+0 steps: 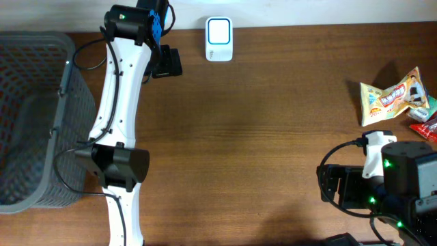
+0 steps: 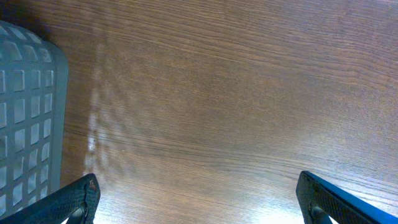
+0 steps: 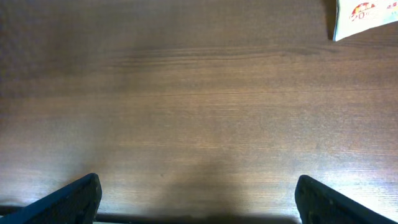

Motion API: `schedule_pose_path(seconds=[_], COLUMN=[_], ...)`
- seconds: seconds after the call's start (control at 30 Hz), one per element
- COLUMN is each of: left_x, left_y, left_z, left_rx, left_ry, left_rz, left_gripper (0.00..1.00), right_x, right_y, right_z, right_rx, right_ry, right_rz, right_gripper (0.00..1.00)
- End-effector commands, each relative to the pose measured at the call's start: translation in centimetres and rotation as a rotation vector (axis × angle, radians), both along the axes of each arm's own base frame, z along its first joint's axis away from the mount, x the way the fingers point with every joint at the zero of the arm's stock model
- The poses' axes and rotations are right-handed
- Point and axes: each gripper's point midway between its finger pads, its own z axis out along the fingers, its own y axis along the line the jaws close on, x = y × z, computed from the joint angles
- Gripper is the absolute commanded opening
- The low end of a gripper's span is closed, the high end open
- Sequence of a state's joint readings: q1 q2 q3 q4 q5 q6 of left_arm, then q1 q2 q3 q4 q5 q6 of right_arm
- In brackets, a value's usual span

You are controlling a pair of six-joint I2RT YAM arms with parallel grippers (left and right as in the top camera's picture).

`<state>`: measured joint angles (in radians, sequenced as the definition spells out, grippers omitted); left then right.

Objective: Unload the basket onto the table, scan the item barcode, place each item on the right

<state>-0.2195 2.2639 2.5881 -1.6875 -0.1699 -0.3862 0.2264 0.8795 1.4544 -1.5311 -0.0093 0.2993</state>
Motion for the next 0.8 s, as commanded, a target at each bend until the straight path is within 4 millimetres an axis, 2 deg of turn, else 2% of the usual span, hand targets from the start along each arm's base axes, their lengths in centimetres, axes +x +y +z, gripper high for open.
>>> schedule_pose_path(seconds=[0.0, 0.13, 0.3, 0.37, 0.43, 0.67, 0.77], left_x=[0.0, 0.0, 0.0, 0.0, 0.0, 0.0, 0.0], left_y=[0.1, 0.1, 0.1, 0.1, 0.1, 0.1, 0.1], left_z=[0.2, 0.2, 0.2, 0.2, 0.2, 0.2, 0.2], left_rx=[0.008, 0.008, 0.008, 0.008, 0.008, 0.008, 0.008], left_ry=[-0.008, -0.008, -0.008, -0.008, -0.008, -0.008, -0.008], left_rz=[0.005, 0.005, 0.005, 0.005, 0.005, 0.005, 0.005], left_gripper=[0.99, 0.99, 0.99, 0.99, 0.99, 0.99, 0.99], right_x=[0.2, 0.4, 1.8, 2.7, 4.1, 5.7, 6.4], right_y=[0.3, 0.3, 0.3, 0.5, 0.7, -0.4, -0.6], right_z=[-0.3, -0.5, -1.9, -2.4, -3.5, -7.8, -8.8], right_rx=[-0.001, -0.022, -0.042, -0.058, -0.065, 0.015, 0.023], right_ry=[0.012, 0.013, -0.037, -0.111, -0.256, -0.561, -0.68], right_rz=[0.015, 0.038, 0.052, 0.09, 0.126, 0.053, 0.049], right_gripper=[0.99, 0.98, 0.99, 0.99, 0.99, 0.99, 0.99])
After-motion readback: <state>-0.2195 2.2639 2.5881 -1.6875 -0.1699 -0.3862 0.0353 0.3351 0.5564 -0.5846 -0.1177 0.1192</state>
